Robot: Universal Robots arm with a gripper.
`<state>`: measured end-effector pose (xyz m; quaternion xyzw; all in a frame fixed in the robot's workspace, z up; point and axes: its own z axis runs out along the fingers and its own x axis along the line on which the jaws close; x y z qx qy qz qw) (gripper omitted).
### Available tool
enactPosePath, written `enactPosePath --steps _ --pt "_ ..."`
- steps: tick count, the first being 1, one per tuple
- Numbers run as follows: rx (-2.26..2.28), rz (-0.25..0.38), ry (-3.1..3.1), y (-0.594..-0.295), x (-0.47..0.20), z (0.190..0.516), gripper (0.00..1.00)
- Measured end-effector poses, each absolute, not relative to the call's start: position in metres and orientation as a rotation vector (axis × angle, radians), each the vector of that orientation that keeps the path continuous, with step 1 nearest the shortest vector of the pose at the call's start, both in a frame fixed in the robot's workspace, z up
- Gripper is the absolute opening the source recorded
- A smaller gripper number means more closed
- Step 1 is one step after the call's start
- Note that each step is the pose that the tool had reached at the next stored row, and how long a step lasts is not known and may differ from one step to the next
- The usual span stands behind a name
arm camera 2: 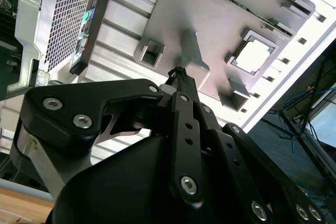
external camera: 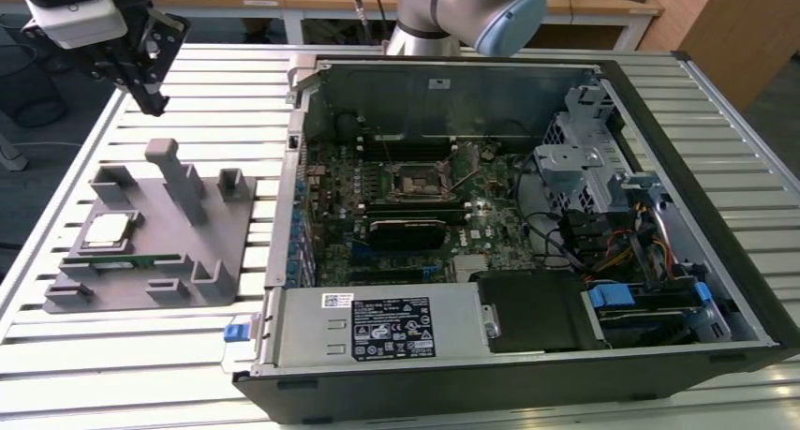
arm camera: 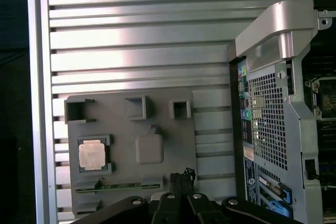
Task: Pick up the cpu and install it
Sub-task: 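Reach for the cpu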
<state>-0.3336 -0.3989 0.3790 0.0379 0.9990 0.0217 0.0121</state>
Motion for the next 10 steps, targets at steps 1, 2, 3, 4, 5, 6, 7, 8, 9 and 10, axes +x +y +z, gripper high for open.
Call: enactPosePath --steps 1,2,3,4,5,6,7,8,9,10 --pt "0.118 0.068 3.114 -0.3989 -0.3344 0.379 0.11" --pt "0.118 0.068 3.115 -0.3989 -0.3353 0.3789 0.11" --pt "0.118 0.068 3.114 -0.3989 -0.3361 0.3789 0.11" --pt "0.118 0.068 3.114 -0.3989 -0.3369 0.3788 0.11" --pt "0.118 0.068 3.114 -0.3989 -0.3377 0.3788 0.11" --pt "0.118 0.068 3.114 -0.3989 -0.3386 0.3787 0.11" --pt "0.118 0.068 3.115 -0.3989 -0.3394 0.3787 0.11" --pt "0.118 0.068 3.114 -0.3989 -0.3403 0.3786 0.11" --pt "0.118 0.068 3.114 -0.3989 -0.3412 0.3786 0.11" --pt "0.118 0.068 3.115 -0.3989 -0.3421 0.3786 0.11"
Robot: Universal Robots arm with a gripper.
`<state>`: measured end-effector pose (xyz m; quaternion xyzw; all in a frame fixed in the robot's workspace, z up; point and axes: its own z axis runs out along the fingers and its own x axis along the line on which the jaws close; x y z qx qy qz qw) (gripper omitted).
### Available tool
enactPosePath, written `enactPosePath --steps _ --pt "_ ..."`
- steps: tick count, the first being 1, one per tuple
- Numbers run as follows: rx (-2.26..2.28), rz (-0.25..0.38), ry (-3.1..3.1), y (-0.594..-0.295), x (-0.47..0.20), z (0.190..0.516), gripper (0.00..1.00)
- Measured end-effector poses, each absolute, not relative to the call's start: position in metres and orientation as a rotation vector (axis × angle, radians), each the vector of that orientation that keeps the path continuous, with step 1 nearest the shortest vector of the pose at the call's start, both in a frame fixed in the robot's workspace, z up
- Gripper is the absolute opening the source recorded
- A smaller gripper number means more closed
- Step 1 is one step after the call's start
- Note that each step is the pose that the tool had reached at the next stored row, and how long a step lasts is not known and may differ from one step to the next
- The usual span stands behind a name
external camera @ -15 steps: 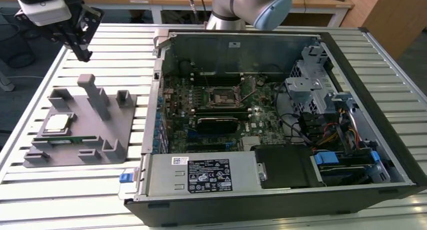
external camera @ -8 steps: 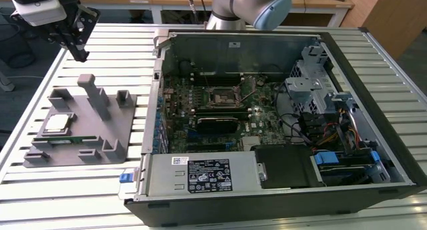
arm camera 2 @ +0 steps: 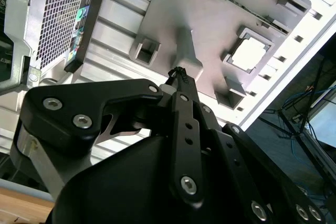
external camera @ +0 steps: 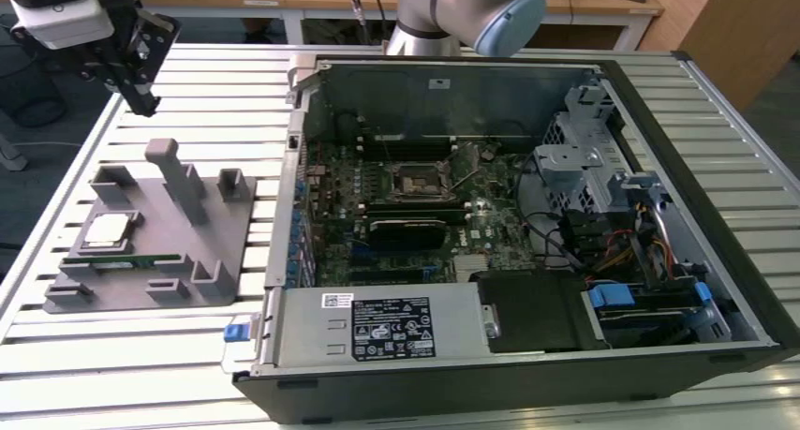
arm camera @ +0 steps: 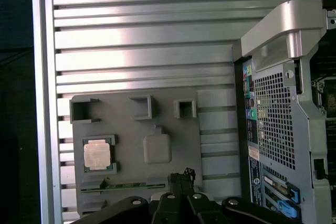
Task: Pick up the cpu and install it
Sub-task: 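Reach for the cpu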
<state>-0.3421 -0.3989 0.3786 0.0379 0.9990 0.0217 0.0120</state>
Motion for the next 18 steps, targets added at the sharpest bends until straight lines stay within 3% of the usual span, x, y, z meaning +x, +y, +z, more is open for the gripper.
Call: enactPosePath --steps 18 --pt "0.118 0.068 3.114 -0.399 -0.357 0.378 0.11"
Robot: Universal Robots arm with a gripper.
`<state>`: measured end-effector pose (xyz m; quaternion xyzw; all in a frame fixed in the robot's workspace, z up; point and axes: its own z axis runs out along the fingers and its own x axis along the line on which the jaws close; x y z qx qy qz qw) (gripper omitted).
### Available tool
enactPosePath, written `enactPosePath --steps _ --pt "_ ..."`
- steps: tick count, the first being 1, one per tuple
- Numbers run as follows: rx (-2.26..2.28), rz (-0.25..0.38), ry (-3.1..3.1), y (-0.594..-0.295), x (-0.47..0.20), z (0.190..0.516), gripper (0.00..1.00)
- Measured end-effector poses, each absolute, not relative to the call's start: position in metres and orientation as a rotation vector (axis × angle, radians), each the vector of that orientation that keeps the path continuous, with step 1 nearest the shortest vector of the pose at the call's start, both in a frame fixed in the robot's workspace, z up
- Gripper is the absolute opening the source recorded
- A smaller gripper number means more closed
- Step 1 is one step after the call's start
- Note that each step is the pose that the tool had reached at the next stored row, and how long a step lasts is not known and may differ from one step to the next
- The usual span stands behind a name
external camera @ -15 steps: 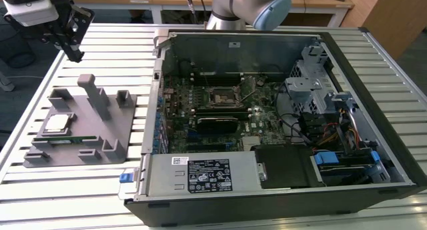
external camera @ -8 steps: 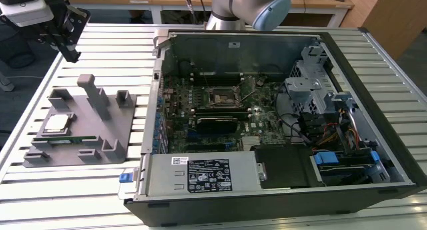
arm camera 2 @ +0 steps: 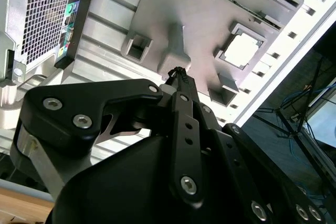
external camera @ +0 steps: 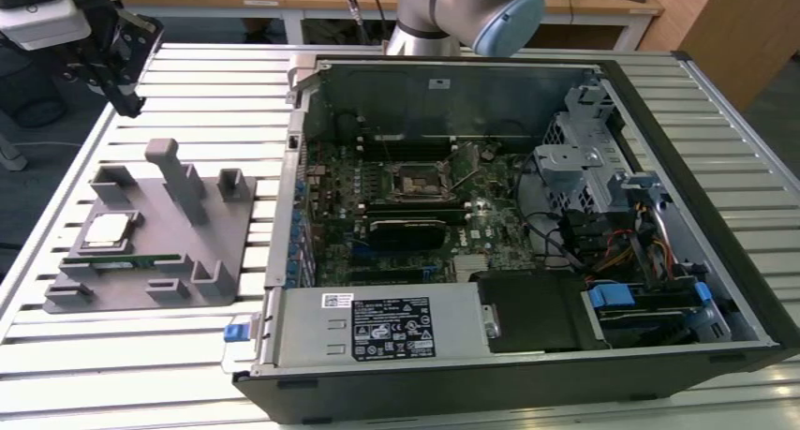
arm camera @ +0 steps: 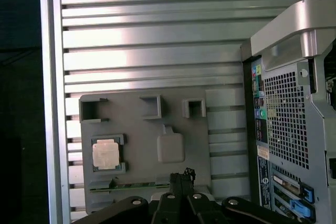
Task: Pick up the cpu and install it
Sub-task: 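Reach for the cpu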
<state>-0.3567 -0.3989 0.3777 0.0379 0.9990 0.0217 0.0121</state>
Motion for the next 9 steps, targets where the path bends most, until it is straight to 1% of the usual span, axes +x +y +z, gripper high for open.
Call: enactPosePath --steps 9 --pt "0.118 0.068 3.115 -0.3989 -0.3638 0.3773 0.11"
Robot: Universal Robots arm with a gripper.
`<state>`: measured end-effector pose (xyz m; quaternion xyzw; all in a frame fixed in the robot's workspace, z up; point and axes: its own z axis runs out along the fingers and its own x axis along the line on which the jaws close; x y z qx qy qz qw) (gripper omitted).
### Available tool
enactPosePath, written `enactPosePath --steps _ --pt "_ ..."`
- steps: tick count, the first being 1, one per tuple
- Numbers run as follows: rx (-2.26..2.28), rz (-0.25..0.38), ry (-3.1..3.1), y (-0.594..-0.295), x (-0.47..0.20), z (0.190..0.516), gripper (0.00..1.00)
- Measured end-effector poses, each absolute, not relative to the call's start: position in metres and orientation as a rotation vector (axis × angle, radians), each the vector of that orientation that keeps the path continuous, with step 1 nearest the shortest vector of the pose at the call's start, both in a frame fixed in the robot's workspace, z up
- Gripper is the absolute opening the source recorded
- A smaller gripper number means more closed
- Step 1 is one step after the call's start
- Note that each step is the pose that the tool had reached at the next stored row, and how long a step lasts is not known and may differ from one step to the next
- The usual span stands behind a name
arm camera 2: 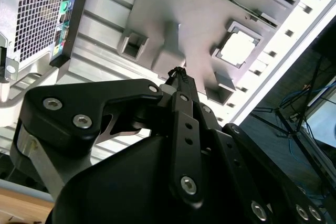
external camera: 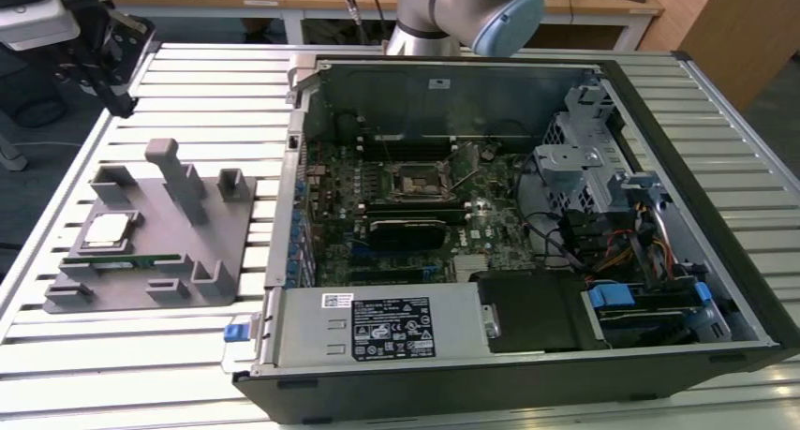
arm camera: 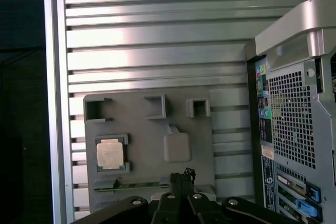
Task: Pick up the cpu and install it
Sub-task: 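Reach for the cpu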
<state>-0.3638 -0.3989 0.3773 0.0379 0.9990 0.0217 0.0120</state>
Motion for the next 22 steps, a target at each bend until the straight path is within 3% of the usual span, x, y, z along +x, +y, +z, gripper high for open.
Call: enactPosePath --steps 22 --pt "0.118 0.068 3.115 -0.399 -0.381 0.376 0.11"
